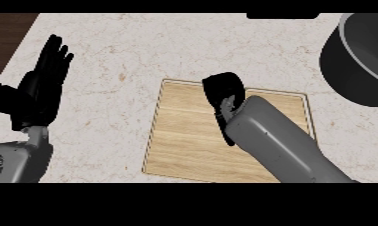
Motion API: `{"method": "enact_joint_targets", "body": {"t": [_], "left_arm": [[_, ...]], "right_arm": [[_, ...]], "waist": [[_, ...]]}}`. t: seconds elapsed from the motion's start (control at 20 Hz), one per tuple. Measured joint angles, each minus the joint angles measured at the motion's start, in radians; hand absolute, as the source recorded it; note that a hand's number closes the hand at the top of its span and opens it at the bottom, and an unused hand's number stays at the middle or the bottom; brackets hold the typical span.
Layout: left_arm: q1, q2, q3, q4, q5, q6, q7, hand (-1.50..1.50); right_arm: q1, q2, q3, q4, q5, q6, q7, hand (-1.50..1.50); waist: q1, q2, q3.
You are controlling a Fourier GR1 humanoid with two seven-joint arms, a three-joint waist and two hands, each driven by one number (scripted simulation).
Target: Pick the lemon from the tray and place it in the pot
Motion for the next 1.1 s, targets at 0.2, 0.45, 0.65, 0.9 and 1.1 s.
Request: {"method": "enact_joint_targets", "body": {"t": [0.2,0.45,0.65,0.9,1.1], "left_arm": [[0.012,-0.022,0.01,-0.004,-0.018,-0.01,-0.006,0.0],[0.015,-0.039,0.023,-0.01,-0.038,-0.025,-0.002,0.0],[0.022,-0.047,0.034,-0.016,-0.051,-0.038,0.001,0.0],[0.027,-0.06,0.051,-0.02,-0.059,-0.058,0.006,0.0],[0.013,-0.064,0.056,-0.031,-0.07,-0.06,0.031,0.0]], "right_arm": [[0.039,0.007,-0.016,0.002,0.066,0.01,-0.029,-1.5],[0.059,0.025,-0.041,0.022,0.143,0.02,-0.053,-1.5],[0.093,0.035,-0.051,0.034,0.202,0.016,-0.063,-1.5],[0.1,0.012,-0.071,0.034,0.245,0.06,-0.137,1.5],[0.092,-0.015,-0.041,0.047,0.294,0.053,-0.24,1.5]], "waist": [[0.0,0.0,0.0],[0.001,0.0,0.0],[0.001,-0.001,0.0],[0.003,0.0,0.0],[0.005,-0.005,-0.001]]}}
